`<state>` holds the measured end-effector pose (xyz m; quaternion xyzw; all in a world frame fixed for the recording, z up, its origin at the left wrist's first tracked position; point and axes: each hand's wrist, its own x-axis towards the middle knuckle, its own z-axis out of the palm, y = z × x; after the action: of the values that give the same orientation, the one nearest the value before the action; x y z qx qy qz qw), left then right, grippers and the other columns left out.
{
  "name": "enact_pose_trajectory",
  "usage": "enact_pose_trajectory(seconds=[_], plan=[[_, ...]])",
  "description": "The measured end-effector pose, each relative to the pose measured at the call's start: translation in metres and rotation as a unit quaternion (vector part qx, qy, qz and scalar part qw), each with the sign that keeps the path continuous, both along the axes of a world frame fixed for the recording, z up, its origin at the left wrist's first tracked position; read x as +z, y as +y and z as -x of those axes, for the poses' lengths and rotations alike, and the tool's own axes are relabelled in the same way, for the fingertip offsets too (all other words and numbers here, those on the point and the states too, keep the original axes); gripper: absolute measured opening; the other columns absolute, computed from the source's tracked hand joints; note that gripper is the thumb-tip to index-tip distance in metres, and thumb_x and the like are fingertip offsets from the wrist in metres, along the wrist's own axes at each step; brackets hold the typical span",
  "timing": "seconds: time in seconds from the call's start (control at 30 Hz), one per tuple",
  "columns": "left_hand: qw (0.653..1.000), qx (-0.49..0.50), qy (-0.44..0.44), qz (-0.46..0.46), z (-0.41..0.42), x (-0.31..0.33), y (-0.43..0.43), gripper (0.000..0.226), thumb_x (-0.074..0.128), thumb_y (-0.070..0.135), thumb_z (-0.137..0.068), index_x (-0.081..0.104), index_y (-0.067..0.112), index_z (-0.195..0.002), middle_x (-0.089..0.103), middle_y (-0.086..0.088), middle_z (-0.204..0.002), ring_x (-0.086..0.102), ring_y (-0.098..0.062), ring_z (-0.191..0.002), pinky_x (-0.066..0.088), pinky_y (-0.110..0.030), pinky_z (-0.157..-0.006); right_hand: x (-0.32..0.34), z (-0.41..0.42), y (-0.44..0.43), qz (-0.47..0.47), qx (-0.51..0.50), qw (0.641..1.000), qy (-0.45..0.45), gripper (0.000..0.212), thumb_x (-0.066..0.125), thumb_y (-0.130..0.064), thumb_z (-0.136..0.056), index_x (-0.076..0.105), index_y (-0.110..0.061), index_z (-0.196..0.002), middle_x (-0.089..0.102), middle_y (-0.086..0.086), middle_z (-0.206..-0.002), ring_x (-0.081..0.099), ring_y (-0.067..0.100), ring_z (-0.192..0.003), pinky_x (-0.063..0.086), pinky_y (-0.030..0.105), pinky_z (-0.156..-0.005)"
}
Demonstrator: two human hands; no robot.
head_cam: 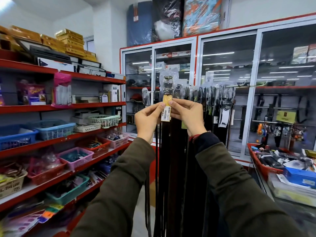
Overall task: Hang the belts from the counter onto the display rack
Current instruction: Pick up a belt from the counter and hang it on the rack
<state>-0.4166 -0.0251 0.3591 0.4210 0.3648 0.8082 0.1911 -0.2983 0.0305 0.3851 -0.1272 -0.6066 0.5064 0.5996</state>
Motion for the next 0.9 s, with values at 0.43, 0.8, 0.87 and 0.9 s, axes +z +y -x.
enact_pose_trajectory(seconds=[0.43, 0.8, 0.87, 0.9], plan=[[0.999, -0.025, -0.045, 0.001, 0.003, 0.008, 0.007, 0.009, 0.077, 0.014, -0.089, 0.080, 0.010, -0.097, 0.080, -0.004, -0.085, 0.075, -0.007, -0.068, 0.058, -0.019, -0.058, 0.010, 0.001, -0.001, 0.038, 0.010, 0.999, -0.005, 0.030, 0.073, -0.003, -0.089, 0.069, 0.012, -0.114, 0.075, 0.020, -0.091, 0.075, 0.013, -0.064, 0.065, 0.025, -0.068], [0.996, 0.005, -0.012, 0.083, 0.002, -0.001, 0.038, 0.024, 0.076, 0.014, -0.091, 0.077, 0.000, -0.110, 0.077, -0.024, -0.107, 0.073, -0.025, -0.082, 0.063, -0.038, -0.077, -0.002, 0.006, 0.025, 0.083, -0.053, 0.993, -0.063, 0.029, 0.068, 0.000, -0.093, 0.065, 0.007, -0.121, 0.072, 0.031, -0.116, 0.072, 0.032, -0.090, 0.065, 0.037, -0.079], [0.996, 0.025, 0.025, 0.084, 0.000, -0.006, 0.044, 0.024, 0.070, 0.007, -0.094, 0.073, -0.002, -0.117, 0.075, -0.024, -0.113, 0.073, -0.031, -0.098, 0.061, -0.041, -0.091, -0.008, 0.006, 0.029, 0.059, -0.099, 0.988, -0.098, 0.034, 0.064, -0.002, -0.096, 0.062, 0.002, -0.130, 0.073, 0.024, -0.115, 0.072, 0.028, -0.096, 0.063, 0.036, -0.080], [0.995, 0.038, 0.056, 0.079, -0.001, -0.009, 0.045, 0.026, 0.066, 0.003, -0.096, 0.071, -0.002, -0.121, 0.074, -0.023, -0.117, 0.072, -0.028, -0.103, 0.060, -0.032, -0.091, -0.013, 0.006, 0.029, 0.032, -0.135, 0.982, -0.126, 0.038, 0.063, -0.006, -0.097, 0.060, -0.003, -0.134, 0.073, 0.019, -0.114, 0.071, 0.025, -0.099, 0.062, 0.036, -0.081]])
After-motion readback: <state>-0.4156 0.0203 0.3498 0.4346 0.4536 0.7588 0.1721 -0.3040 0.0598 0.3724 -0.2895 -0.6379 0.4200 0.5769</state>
